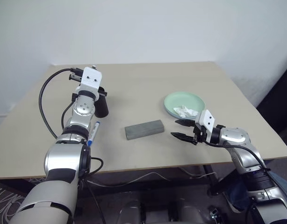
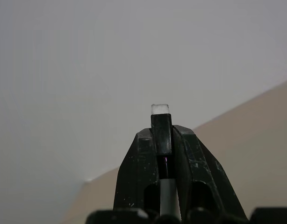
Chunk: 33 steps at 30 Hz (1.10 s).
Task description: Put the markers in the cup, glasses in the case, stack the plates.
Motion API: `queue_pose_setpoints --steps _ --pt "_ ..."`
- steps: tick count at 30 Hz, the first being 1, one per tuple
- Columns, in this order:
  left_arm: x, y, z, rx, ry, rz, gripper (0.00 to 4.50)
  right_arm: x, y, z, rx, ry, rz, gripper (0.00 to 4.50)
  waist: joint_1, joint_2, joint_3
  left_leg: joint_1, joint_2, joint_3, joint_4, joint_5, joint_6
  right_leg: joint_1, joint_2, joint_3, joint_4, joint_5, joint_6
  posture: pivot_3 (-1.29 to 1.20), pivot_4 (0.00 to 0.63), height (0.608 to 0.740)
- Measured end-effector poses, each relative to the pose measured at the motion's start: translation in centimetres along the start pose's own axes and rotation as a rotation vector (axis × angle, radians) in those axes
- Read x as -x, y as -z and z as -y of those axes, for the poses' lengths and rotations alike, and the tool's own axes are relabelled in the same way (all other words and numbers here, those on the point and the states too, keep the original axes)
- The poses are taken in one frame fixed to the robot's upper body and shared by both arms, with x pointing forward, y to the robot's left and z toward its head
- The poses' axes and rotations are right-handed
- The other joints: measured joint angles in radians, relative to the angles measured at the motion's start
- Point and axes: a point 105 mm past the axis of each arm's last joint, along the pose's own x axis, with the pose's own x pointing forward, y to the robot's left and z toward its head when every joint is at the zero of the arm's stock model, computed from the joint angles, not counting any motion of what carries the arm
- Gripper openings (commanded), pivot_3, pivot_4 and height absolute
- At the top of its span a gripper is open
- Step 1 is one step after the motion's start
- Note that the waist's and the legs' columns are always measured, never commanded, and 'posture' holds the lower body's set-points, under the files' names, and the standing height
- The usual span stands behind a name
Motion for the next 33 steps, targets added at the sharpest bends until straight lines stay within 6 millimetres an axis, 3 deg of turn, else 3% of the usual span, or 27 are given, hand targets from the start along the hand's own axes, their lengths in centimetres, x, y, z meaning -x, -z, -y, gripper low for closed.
queue_pose_setpoints --steps 17,27,33 --pt "-0.5 -0.9 1.0 -0.021 0.017 0.018 0.03 0.5 0.1 -0.5 -0.008 0.013 -0.019 2.75 0.000 0.000 0.000 0.000 0.000 0.000 0.000 0.000 0.000 0.000 0.000 0.000 0.000 0.000 0.000 0.00 0.000 0.740" --pt "-0.5 -0.9 1.4 -0.041 0.034 0.017 3.32 0.5 0.0 -0.5 -0.015 0.016 -0.013 2.75 0.000 -0.001 0.000 0.000 0.000 0.000 0.001 0.000 0.000 0.000 0.000 0.000 0.000 0.000 0.000 0.00 0.000 0.740" --pt "-0.4 -0.9 1.5 -0.054 0.039 0.018 3.32 0.5 0.0 -0.5 -0.015 0.016 -0.013 2.75 0.000 -0.001 0.000 0.000 0.000 0.000 0.001 0.000 0.000 0.000 0.000 0.000 0.001 0.000 0.000 0.00 0.000 0.740"
